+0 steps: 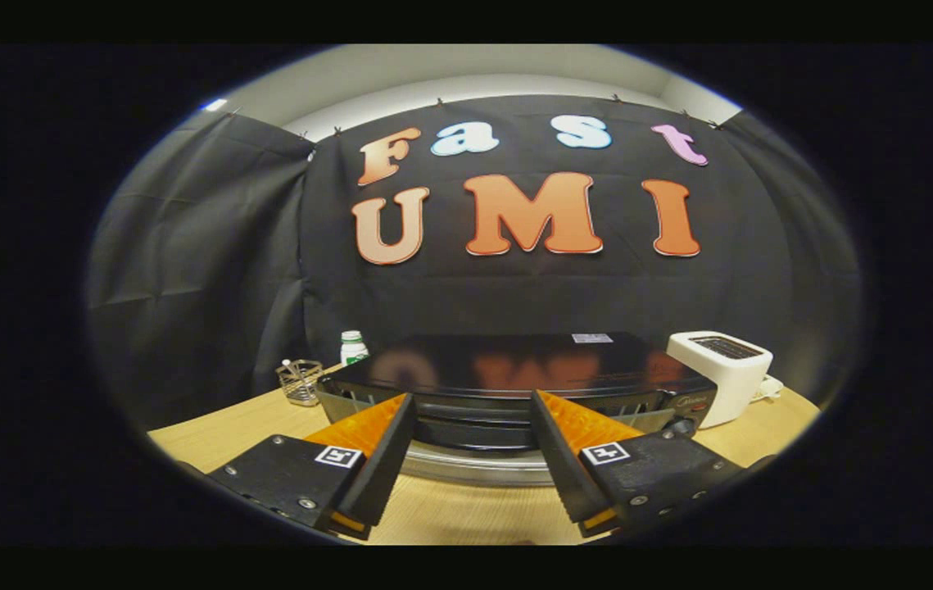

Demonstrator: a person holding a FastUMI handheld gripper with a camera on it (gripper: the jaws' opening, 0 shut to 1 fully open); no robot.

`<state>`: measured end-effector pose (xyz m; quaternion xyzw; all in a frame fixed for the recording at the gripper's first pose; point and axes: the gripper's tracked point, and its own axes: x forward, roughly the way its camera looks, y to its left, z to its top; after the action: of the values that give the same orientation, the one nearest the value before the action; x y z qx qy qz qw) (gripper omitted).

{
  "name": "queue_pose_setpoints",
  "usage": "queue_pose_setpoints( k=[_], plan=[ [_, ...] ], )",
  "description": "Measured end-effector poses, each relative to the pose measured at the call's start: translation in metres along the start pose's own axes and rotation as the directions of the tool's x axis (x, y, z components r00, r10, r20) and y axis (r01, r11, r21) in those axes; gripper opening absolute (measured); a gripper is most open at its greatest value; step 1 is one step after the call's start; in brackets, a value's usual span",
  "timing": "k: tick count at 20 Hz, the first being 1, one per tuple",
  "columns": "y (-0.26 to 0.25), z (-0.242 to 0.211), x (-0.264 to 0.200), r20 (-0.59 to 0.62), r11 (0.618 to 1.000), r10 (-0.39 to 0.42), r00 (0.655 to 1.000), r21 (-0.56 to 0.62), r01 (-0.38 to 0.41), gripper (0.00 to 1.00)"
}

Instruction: Open the toaster oven, put the food inside, and close the toaster oven door.

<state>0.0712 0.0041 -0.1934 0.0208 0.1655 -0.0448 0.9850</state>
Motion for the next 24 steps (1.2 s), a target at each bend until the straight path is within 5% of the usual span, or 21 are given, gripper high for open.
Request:
queue_pose_setpoints(
  k=[13, 24],
  plan=[
    [0.015, -0.057, -0.079, -0.1, 0.988, 0.137, 0.986, 0.085, -0.129, 0.8],
    [0.012, -0.153, -0.083, -0.403, 0.975, 0.163, 0.9, 0.207, -0.084, 0.78]
  ],
)
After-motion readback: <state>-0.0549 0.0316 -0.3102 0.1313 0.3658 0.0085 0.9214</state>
